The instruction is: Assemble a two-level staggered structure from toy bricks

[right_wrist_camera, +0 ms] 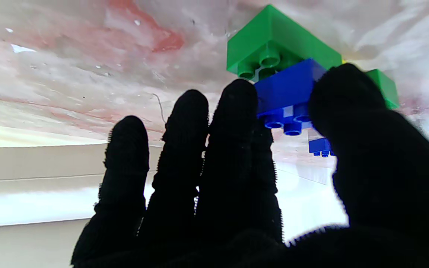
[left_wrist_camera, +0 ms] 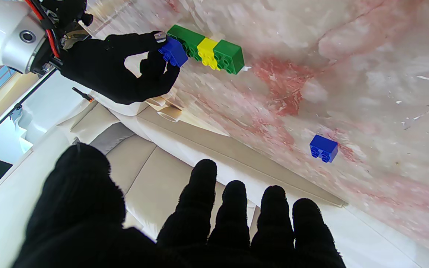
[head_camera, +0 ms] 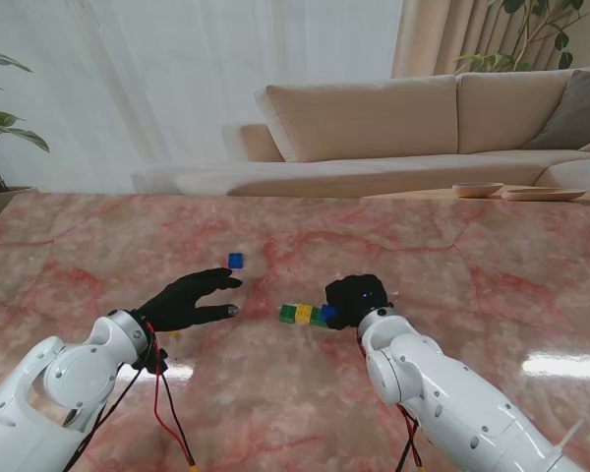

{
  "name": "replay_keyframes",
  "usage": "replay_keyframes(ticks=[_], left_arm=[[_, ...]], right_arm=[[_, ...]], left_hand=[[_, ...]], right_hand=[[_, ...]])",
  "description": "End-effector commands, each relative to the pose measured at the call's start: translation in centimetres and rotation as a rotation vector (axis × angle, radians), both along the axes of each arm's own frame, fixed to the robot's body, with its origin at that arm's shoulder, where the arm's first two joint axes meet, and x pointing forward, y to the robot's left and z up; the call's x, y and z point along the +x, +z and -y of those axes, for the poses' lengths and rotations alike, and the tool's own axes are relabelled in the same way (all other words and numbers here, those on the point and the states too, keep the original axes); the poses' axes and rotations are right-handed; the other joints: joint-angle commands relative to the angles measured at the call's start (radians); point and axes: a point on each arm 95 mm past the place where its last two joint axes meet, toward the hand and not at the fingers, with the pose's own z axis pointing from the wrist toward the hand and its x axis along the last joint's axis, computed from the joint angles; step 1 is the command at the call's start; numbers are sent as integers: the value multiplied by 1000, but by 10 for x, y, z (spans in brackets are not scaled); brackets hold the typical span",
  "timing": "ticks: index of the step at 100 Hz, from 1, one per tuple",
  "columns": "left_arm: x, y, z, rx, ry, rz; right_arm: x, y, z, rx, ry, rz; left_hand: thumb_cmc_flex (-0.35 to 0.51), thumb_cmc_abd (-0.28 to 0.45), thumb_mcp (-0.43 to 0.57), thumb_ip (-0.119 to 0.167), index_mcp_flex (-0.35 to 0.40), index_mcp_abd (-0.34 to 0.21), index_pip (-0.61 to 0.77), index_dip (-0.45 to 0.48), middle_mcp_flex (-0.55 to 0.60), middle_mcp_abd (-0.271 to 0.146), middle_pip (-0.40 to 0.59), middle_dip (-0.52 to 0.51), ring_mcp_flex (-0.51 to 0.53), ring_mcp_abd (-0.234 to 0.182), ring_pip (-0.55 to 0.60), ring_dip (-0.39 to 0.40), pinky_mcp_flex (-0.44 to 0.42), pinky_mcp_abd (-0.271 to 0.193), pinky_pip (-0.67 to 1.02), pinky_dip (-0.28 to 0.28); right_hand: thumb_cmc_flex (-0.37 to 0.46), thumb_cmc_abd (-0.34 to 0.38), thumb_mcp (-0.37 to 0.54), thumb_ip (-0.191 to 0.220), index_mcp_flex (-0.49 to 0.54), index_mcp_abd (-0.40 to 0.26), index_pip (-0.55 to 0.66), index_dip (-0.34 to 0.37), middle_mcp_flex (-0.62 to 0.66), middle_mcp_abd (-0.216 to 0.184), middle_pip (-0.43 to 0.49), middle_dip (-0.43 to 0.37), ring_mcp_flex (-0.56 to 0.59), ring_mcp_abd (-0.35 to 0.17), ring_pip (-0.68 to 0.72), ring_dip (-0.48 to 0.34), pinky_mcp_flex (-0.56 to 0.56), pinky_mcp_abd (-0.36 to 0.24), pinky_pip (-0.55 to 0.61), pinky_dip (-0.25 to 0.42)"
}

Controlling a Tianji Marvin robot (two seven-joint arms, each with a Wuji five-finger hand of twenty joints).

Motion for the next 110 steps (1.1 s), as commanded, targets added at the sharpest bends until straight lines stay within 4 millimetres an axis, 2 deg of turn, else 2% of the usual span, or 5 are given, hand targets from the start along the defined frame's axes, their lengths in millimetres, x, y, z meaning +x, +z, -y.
replay_keyframes(ticks=[1, 110], left_arm=[[-2, -1, 1, 2, -2, -3], [-3, -1, -2, 5, -1, -5]], right_arm=[[-2, -6, 0, -1, -5, -22], [2, -15, -1, -52, 4, -6]], left_hand=[[16, 42, -28, 6, 26, 4, 1, 4, -31, 1, -23, -15, -44, -45, -29, -13, -7, -51, -41, 18], [16, 41, -28, 5, 25, 3, 0, 4, -30, -1, -23, -15, -43, -46, -29, -13, -7, -53, -47, 19]], right_hand=[[50, 61, 116, -1, 103, -155, 123, 28, 29, 6, 22, 16, 23, 0, 19, 21, 3, 13, 48, 26], [36, 73, 100, -1, 79, -153, 106, 20, 7, 1, 14, 16, 10, -8, 12, 17, -2, 7, 43, 23]])
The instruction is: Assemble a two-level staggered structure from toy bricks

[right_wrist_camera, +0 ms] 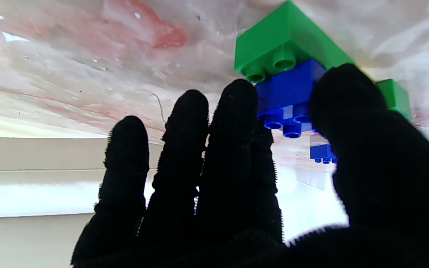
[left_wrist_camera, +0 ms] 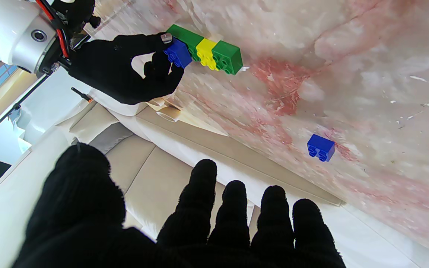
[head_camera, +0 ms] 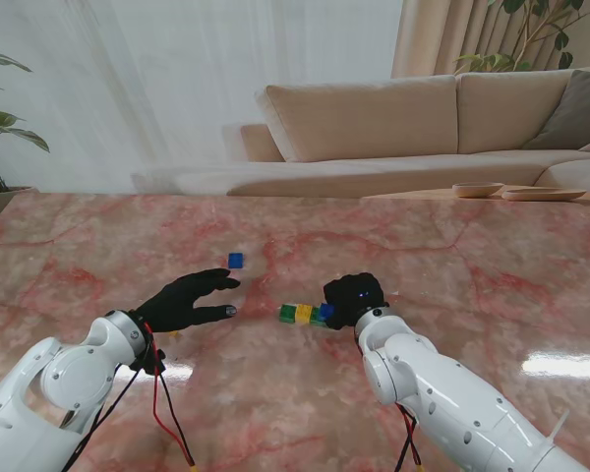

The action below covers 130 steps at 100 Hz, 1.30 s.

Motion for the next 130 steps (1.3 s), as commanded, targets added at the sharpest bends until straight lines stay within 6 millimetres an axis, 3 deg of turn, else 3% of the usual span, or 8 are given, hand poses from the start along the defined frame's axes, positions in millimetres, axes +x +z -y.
replay_keyframes(ticks=[1, 56, 63, 74, 85, 89, 105, 130], left_arm=[[-1, -1, 0, 2, -3, -3], [-2, 0, 0, 4, -5, -2], [-2, 0, 0, 3, -4, -1], [-2, 0, -1, 4, -5, -2], [-2, 0, -1, 4, -4, -2], [-2, 0, -1, 3, -4, -2], [-2, 1, -1, 3, -5, -1], [-2, 2, -1, -1, -6, 5]], right_arm=[[-3, -8, 2, -12, -11, -32], [-5, -7, 4, -30, -3, -45], [-5, -7, 4, -32, 1, -46], [-6, -7, 5, -35, 11, -48], [-6, -6, 5, -37, 15, -47], [-7, -6, 5, -36, 17, -46], [-9, 0, 6, -36, 26, -26], [-15, 12, 7, -15, 34, 16]], left_hand=[[16, 40, -28, 5, 25, 4, 0, 4, -30, 1, -23, -15, -43, -46, -29, -13, -7, -52, -37, 18], [19, 43, -27, 5, 26, 6, 0, 3, -29, -1, -22, -15, -43, -46, -29, -13, -7, -55, -44, 16], [19, 43, -27, 4, 26, 4, 0, 3, -29, -1, -22, -15, -42, -46, -28, -13, -5, -55, -44, 16], [19, 45, -28, 4, 25, 4, -1, 3, -30, -1, -22, -15, -43, -45, -28, -13, -5, -55, -42, 18], [19, 44, -28, 4, 25, 4, 0, 3, -30, -1, -22, -16, -43, -45, -28, -13, -4, -55, -39, 19], [18, 44, -28, 4, 25, 5, 0, 3, -30, 1, -22, -16, -43, -44, -28, -13, -4, -55, -38, 19], [18, 44, -28, 4, 24, 5, -1, 3, -31, 0, -22, -16, -43, -45, -28, -13, -3, -56, -34, 20], [19, 43, -27, 4, 24, 5, 0, 3, -32, 0, -22, -16, -43, -44, -27, -13, -2, -58, -30, 17]], right_hand=[[37, 73, 99, -1, 78, -153, 106, 19, 6, 0, 13, 15, 10, -8, 12, 17, -2, 6, 43, 23], [43, 82, -17, 23, -9, -118, 50, 5, -76, -7, -7, 14, -44, -14, -20, 7, -33, -4, 8, 18], [33, 81, -24, 34, -2, -100, -38, 61, -95, -7, -9, 10, -57, -14, -31, 8, -40, -5, -7, 26], [15, 81, -30, 43, -4, -83, -87, 71, -118, -7, -16, 4, -71, -15, -39, 7, -50, -6, -17, 28], [-15, 95, -49, 92, 5, -51, -212, 144, -149, -6, -17, -35, -90, -13, -49, 8, -61, -7, -32, 35], [-31, 100, -58, 143, 12, -39, -278, 212, -161, -4, -2, -79, -97, -13, -52, 9, -66, -8, -39, 38], [-40, 154, -248, 177, -35, -15, -351, 231, -194, -4, -8, -84, -118, -13, -59, 10, -78, -10, -52, 42], [-87, 161, -285, 201, -65, -8, -373, 227, -221, -5, -15, -87, -131, -12, -61, 12, -88, -12, -61, 43]])
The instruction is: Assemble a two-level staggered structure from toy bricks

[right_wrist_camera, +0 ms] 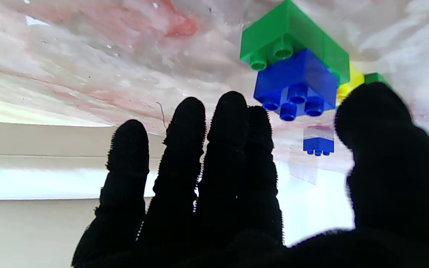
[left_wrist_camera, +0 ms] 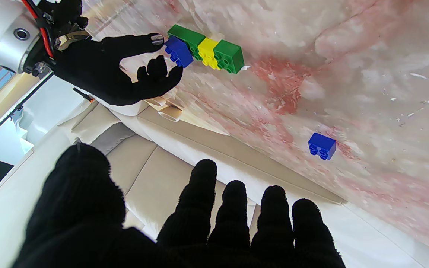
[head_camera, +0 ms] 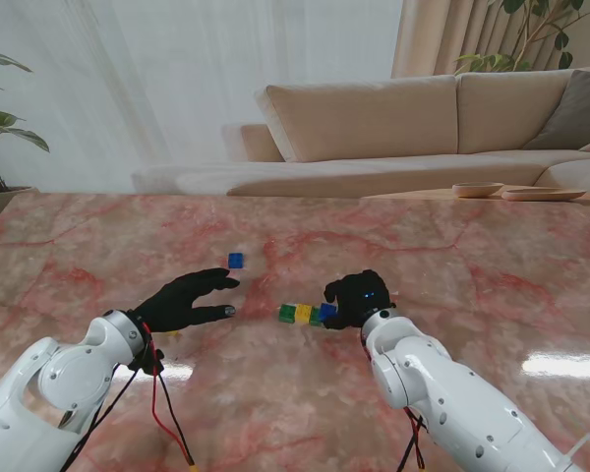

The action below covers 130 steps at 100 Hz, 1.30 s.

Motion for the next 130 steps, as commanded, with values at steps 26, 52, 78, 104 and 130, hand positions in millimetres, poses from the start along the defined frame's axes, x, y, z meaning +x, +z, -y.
replay_keyframes(ticks=[26, 52, 78, 104, 130], left_arm=[[-2, 0, 0, -4, -4, 5], [-2, 0, -1, -3, -7, 8], [-2, 0, -2, 2, -3, 4], [-2, 0, -3, 5, -2, 1], [-2, 0, -3, 6, -3, 1]], right_arm=[[-5, 9, -5, 46, 15, 85], [3, 6, -8, 40, 20, 113], [8, -4, -8, 27, 18, 76], [9, -17, -8, 11, 17, 36], [6, -29, -7, -14, 24, 8]], left_hand=[[20, 42, -27, 4, 25, 5, 1, 3, -30, -1, -20, -16, -43, -44, -26, -13, -3, -54, -26, 3], [22, 43, -25, 5, 26, 5, 2, 3, -30, 0, -20, -16, -43, -45, -26, -13, -5, -57, -34, -2], [22, 43, -25, 4, 26, 3, 2, 3, -30, 1, -20, -16, -44, -46, -26, -13, -7, -57, -38, -2], [22, 43, -25, 5, 25, 2, 3, 4, -30, -1, -20, -16, -44, -48, -27, -14, -6, -59, -43, 0], [22, 42, -24, 5, 25, 0, 4, 4, -30, -2, -20, -15, -44, -49, -28, -14, -6, -61, -47, 1]], right_hand=[[83, -32, 140, -83, 13, -125, 319, 60, 61, -25, 38, 28, 123, -27, 137, 22, 94, -21, 142, 85], [159, -98, 248, -135, 151, -209, 482, 9, 241, -24, 61, 68, 264, -26, 242, 41, 202, -20, 291, 114], [163, -100, 266, -135, 159, -199, 474, -22, 255, -17, 35, 57, 265, -22, 233, 39, 202, -14, 298, 111], [168, -108, 286, -135, 165, -198, 479, -45, 269, -13, 15, 50, 275, -15, 218, 35, 208, -10, 301, 109], [172, -118, 293, -137, 177, -202, 487, -58, 284, -12, 7, 48, 287, -15, 214, 37, 215, -10, 307, 110]])
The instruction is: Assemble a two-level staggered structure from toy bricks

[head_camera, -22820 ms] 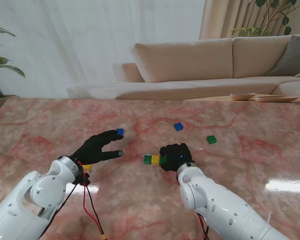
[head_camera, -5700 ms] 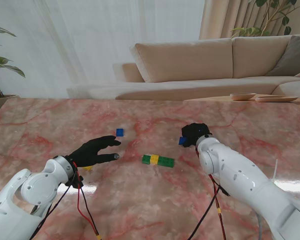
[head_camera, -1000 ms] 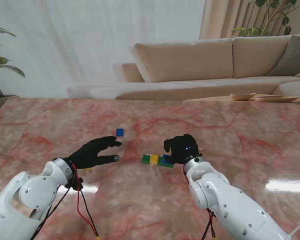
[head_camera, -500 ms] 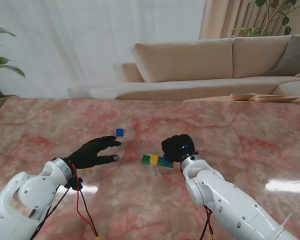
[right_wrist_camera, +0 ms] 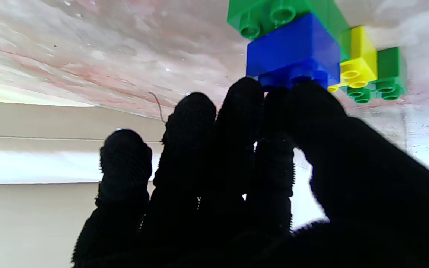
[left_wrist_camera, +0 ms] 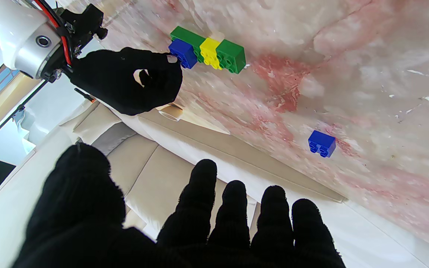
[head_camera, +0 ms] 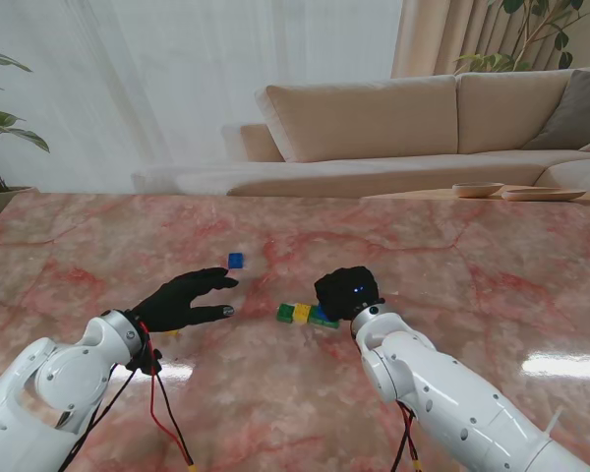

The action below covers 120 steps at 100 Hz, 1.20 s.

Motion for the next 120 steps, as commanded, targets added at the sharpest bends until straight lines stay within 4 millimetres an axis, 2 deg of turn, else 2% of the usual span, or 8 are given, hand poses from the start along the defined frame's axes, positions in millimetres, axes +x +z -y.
replay_keyframes(ticks=[1, 30, 68, 88, 120], left_arm=[[-1, -1, -1, 5, 0, -6], [-1, -1, -1, 10, -3, -5], [-1, -1, 0, 12, -5, 2], [-1, -1, 0, 11, -5, 2], [0, -1, 0, 7, -6, 6]], right_arm=[[-9, -23, 7, -35, -15, -68], [-17, -37, 9, -57, -7, -118], [-21, -39, 10, -55, 2, -137], [-21, -30, 9, -18, 25, -97], [-20, -13, 6, 55, 53, -40]], left_hand=[[22, 42, -24, 5, 26, 0, 4, 4, -30, -2, -20, -15, -44, -49, -28, -14, -6, -58, -47, 1], [23, 44, -23, 5, 24, -1, 4, 4, -30, -2, -20, -15, -44, -50, -28, -14, -7, -56, -51, 3], [24, 44, -23, 4, 25, 0, 5, 5, -30, -2, -20, -15, -43, -49, -28, -13, -8, -56, -60, 6], [24, 44, -23, 4, 26, -1, 5, 5, -29, -3, -20, -15, -42, -50, -27, -13, -9, -55, -64, 7], [25, 43, -23, 4, 26, -2, 6, 5, -28, -4, -20, -15, -41, -50, -28, -14, -8, -57, -68, 11]], right_hand=[[40, -45, -24, -37, 42, -27, 31, -17, 41, 12, -6, -2, 35, -4, 4, 13, 7, 5, 54, 24], [41, -59, -16, -40, 54, -23, 41, -32, 57, 16, -14, -6, 46, 1, 5, 18, 13, 10, 61, 24], [35, -52, -6, -42, 48, -25, 43, -44, 55, 13, -25, -8, 36, -1, -4, 18, 5, 11, 57, 22], [22, -21, -8, -38, 11, -35, 27, -42, 14, 0, -34, 4, -6, -13, -21, 19, -20, -4, 38, 18], [-5, -3, -14, -42, -67, -14, -12, -57, -61, -5, -68, -4, -70, -23, -91, 1, -63, -15, -21, 1]])
